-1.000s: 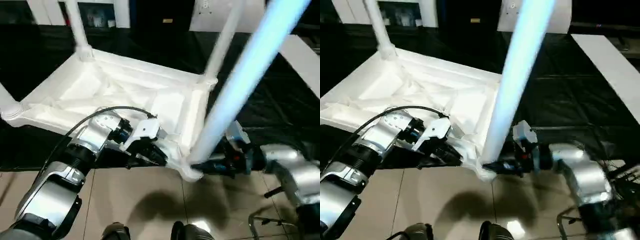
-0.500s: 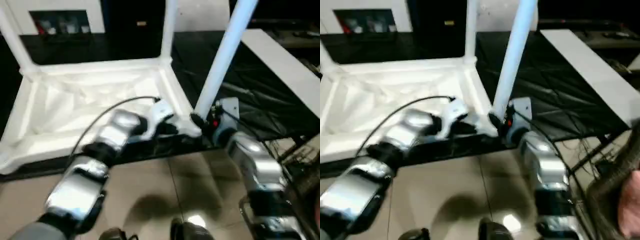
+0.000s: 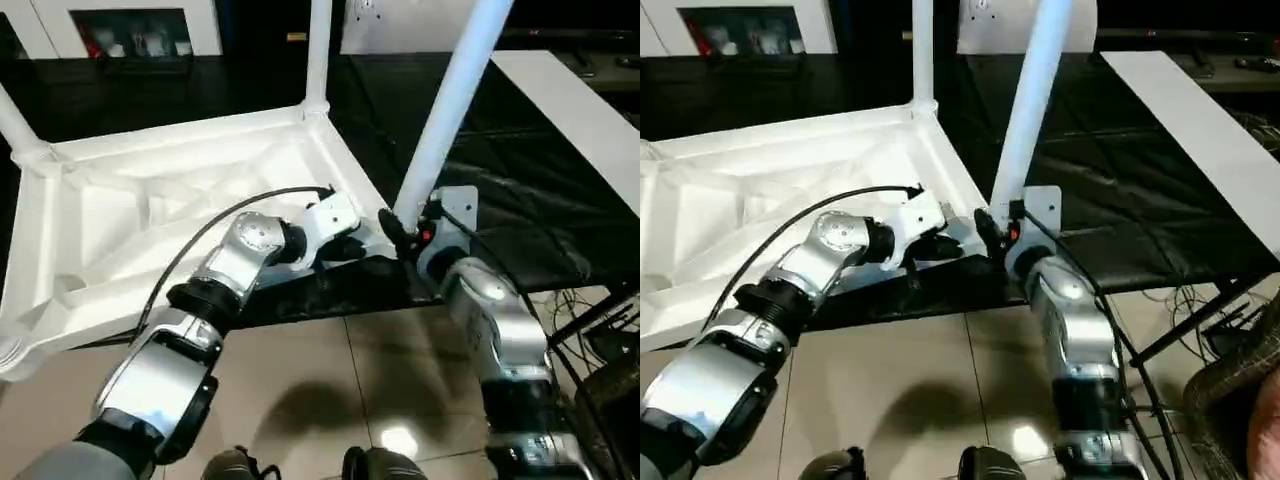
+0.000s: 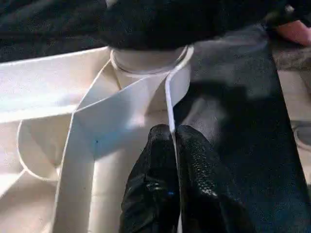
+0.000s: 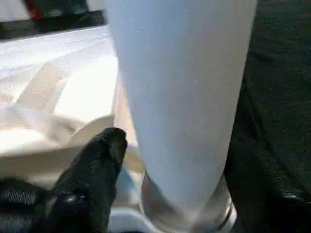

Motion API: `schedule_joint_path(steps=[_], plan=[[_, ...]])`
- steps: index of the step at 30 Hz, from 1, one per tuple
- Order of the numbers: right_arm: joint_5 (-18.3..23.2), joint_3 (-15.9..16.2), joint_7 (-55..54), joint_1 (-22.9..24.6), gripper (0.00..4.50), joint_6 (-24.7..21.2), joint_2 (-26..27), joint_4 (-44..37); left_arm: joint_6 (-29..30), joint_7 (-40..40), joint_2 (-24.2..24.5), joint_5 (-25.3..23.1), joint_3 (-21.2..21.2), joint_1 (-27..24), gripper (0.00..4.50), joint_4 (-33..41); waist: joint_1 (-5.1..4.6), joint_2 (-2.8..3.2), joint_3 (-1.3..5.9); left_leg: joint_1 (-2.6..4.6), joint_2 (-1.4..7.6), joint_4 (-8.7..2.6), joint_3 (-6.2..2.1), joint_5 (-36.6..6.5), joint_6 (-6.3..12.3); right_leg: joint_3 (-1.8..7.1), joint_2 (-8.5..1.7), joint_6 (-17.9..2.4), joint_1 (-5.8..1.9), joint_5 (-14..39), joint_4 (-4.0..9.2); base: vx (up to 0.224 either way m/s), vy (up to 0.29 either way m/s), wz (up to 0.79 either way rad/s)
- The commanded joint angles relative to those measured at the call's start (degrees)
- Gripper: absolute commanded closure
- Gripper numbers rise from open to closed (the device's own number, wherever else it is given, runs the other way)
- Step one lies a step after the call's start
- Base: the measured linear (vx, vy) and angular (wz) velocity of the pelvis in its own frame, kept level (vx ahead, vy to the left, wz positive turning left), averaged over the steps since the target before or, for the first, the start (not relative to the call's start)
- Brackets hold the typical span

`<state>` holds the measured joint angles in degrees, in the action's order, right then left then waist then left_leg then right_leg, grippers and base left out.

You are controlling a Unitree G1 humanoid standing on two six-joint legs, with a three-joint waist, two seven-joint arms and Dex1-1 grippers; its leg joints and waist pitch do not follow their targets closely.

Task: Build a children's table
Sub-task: Rotate leg to tighten

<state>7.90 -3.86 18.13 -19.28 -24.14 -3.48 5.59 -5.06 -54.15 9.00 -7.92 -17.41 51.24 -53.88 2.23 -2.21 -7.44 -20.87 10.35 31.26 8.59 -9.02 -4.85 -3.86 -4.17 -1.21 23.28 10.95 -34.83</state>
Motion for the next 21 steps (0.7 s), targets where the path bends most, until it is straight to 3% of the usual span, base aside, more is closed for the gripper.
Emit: schedule_joint_path(steps=[1, 2, 3, 4, 5, 7, 8, 13, 15, 17, 21], plan=[[1.7, 2.67, 3.19, 2.81, 0.93, -1.74, -0.65, -3.17, -4.02, -1.15, 0.33, -1.44, -1.37, 1.26, 4.5, -1.52, 0.03, -0.19, 4.21, 0.29, 2.03, -2.47, 0.24, -6.1, 6.29, 3.24, -3.56, -11.75, -3.42, 4.72, 4.43, 0.0, 0.0, 0.0], [2.28, 2.6, 4.71, 5.54, 0.88, -1.95, -2.35, -6.35, -5.53, -0.81, 0.87, -2.01, -1.17, 2.24, 4.5, -2.85, 0.16, -0.3, 4.33, -0.09, 2.02, -2.38, 0.2, -4.89, 6.98, 3.18, -3.7, -12.47, -3.87, 1.4, 3.96, 0.0, 0.0, 0.0], [2.28, 2.6, 4.71, 5.54, 0.88, -1.95, -2.35, -6.35, -5.53, -0.81, 0.87, -2.01, -1.17, 2.24, 4.5, -2.85, 0.29, -0.22, 4.39, -0.03, 2.03, -2.22, 0.27, -4.61, 7.31, 3.18, -3.66, -12.53, -3.75, 0.25, 3.91, 0.0, 0.0, 0.0], [2.6, 2.55, 6.4, 8.49, 0.81, -2.48, -4.11, -9.77, -7.29, -0.46, 1.36, -2.54, -1.18, 3.41, 4.5, -4.33, 0.02, -0.36, 4.13, -0.33, 1.97, -2.3, 0.21, -5.03, 7.64, 3.04, -3.64, -12.69, -3.79, 0.2, 3.95, 0.0, 0.0, 0.0], [2.73, 2.5, 7.0, 9.43, 0.71, -2.73, -4.61, -10.9, -7.88, -0.26, 1.52, -2.74, -1.27, 3.83, 4.5, -4.86, 0.23, -0.27, 4.15, -0.05, 2.1, -2.27, 0.27, -5.69, 7.58, 3.08, -3.68, -12.52, -3.68, 1.08, 4.15, 0.0, 0.0, 0.0], [3.18, 2.29, 8.0, 11.7, 0.51, -3.66, -5.65, -13.59, -9.19, 0.3, 1.79, -3.08, -1.27, 4.76, 4.5, -6.06, 0.22, -0.3, 4.13, -0.13, 2.14, -2.24, 0.29, -6.64, 7.42, 3.13, -3.8, -12.27, -3.66, 2.54, 4.26, 0.0, 0.0, 0.0], [3.47, 2.24, 8.58, 13.35, 0.48, -4.15, -6.4, -15.55, -10.16, 0.91, 1.94, -3.38, -1.18, 5.42, 4.5, -6.99, 0.11, 0.05, 3.95, -0.28, 2.16, -2.33, 0.17, -7.7, 6.71, 3.07, -3.82, -12.15, -3.6, 4.26, 4.36, 0.0, 0.0, 0.0], [4.64, 2.27, 9.09, 16.95, 0.07, -5.19, -8.35, -19.81, -13.09, 3.77, 2.03, -4.06, -0.93, 7.36, 4.5, -9.82, -0.01, -0.24, 3.81, -0.3, 2.09, -2.41, 0.22, -9.68, 5.75, 3.08, -3.84, -10.83, -3.39, 8.71, 4.94, 0.0, 0.0, 0.0], [4.23, 1.57, 7.87, 19.02, 0.01, -5.32, -8.89, -21.49, -13.49, 7.41, 1.27, -2.31, 1.74, 8.72, 4.06, -11.22, 0.0, -0.21, 3.8, -0.3, 2.08, -2.37, 0.28, -9.73, 5.27, 3.08, -3.88, -10.5, -3.22, 10.01, 5.07, 0.0, 0.0, 0.0], [4.51, 1.25, 7.7, 19.58, 0.0, -5.56, -8.79, -22.03, -13.39, 7.69, 0.92, -1.05, 2.95, 8.63, 3.91, -11.1, 0.01, -0.25, 3.9, -0.4, 2.13, -2.31, 0.26, -9.05, 5.46, 3.08, -3.87, -10.78, -3.35, 8.5, 4.91, 0.0, 0.0, 0.0], [4.96, 0.84, 6.79, 20.62, 0.0, -5.7, -8.1, -23.54, -15.75, 7.43, 0.67, 1.25, 5.24, 7.17, 3.51, -10.6, -0.13, -0.2, 4.12, -0.44, 2.13, -2.07, 0.34, -6.75, 6.97, 2.96, -3.82, -13.38, -3.39, 1.82, 4.23, 0.0, 0.0, 0.0]])
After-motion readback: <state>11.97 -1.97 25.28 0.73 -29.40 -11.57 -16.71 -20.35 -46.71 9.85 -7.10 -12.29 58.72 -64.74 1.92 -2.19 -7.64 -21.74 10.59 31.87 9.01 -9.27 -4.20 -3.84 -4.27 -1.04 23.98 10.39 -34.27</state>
